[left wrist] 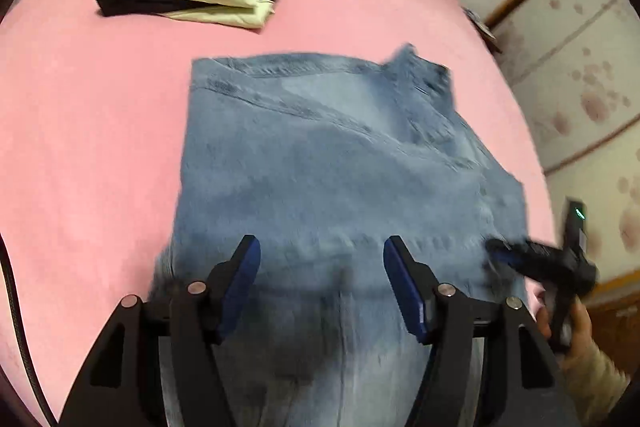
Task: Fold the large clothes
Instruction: 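Lay the cuff onto the jacket front with the right tool and open it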
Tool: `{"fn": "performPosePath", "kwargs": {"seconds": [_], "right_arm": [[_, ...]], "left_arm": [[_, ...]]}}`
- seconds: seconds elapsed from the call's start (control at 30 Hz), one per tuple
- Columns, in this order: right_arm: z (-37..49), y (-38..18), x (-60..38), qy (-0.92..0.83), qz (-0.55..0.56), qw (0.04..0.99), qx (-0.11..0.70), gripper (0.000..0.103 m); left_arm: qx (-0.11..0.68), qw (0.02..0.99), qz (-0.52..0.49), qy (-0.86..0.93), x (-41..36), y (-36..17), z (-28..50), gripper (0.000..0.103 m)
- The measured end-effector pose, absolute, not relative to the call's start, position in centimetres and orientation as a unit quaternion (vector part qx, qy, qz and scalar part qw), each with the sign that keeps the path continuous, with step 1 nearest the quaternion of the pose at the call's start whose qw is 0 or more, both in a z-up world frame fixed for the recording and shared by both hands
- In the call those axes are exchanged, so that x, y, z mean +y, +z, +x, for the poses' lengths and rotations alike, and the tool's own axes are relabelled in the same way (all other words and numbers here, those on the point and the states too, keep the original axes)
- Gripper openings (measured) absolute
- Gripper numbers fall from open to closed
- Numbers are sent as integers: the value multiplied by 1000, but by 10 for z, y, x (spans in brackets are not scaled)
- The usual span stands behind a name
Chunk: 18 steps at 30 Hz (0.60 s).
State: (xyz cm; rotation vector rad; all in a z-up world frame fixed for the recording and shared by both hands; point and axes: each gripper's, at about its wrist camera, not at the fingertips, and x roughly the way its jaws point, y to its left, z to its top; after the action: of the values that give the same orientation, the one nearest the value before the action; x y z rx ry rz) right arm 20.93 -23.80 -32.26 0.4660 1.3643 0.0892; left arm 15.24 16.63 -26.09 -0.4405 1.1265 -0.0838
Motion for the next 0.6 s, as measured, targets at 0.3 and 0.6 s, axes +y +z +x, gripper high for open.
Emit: {"fn": "performPosePath", "kwargs": {"seconds": [0.3, 0.6], "right_arm": [[190, -298, -205, 34, 119, 810, 574, 14], [191, -315, -205, 9, 118, 790, 601, 26]], "left_arm": [[584, 802, -123, 0, 146, -315, 180, 62], [598, 796, -88, 7, 137, -324, 186, 64]]}}
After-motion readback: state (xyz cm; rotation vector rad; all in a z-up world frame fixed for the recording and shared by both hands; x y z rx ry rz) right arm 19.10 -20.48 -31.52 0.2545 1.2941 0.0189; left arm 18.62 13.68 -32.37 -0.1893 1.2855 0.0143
